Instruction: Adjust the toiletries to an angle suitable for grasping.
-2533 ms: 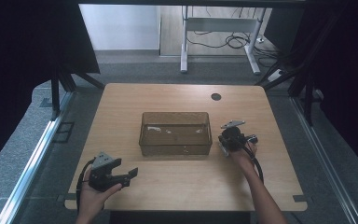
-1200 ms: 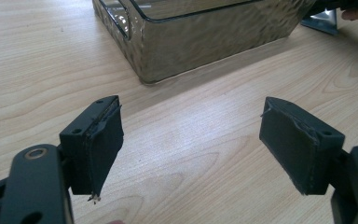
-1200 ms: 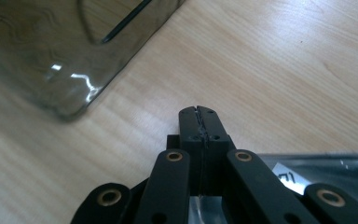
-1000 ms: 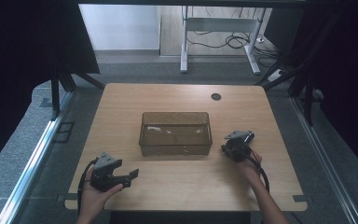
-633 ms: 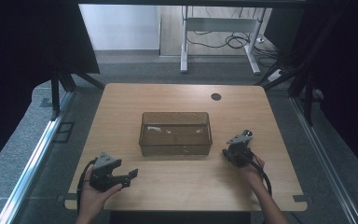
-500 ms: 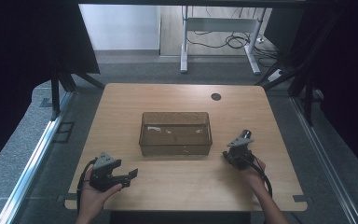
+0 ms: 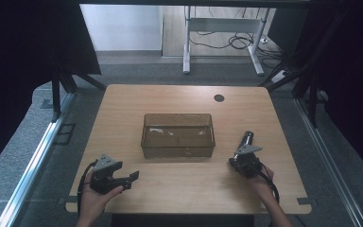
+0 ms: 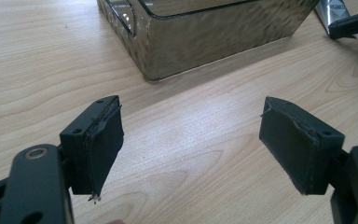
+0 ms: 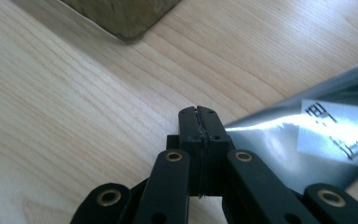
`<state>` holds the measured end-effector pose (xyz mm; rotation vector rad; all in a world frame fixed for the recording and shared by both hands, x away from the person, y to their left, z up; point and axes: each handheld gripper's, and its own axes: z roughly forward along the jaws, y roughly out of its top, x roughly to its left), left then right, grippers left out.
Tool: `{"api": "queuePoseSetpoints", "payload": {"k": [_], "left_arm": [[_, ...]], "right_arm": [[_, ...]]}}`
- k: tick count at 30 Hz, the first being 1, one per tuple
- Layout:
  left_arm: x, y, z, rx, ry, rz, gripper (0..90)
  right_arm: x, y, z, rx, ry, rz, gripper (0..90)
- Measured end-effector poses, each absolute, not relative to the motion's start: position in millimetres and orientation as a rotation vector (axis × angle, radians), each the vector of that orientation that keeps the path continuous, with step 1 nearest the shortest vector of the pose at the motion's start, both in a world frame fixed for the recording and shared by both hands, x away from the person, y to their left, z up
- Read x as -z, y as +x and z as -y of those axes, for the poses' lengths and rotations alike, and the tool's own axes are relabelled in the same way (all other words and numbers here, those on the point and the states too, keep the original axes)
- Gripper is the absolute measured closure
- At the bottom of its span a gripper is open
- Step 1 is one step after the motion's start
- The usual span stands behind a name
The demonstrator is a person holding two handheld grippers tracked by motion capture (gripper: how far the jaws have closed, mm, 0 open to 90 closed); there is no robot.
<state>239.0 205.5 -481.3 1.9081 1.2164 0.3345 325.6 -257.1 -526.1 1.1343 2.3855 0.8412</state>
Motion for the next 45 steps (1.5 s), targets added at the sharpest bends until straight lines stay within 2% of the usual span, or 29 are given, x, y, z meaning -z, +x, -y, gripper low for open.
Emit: {"api": "queuePoseSetpoints", "payload": {"k": [18, 26, 45], "left_arm": [[484, 241, -205, -0.324, 1.907, -1.222, 22.0], [484, 241, -201, -0.323, 1.918, -1.205, 22.0], [487, 243, -199, -0.300, 1.925, -1.200, 22.1]], "right_arm": [[522, 304, 284, -0.935, 1.210, -2.321, 89.3], [526, 333, 258, -0.856, 1.163, -2.324, 89.8], [527, 340, 257, -0.909, 1.211, -2.281, 89.7]]}}
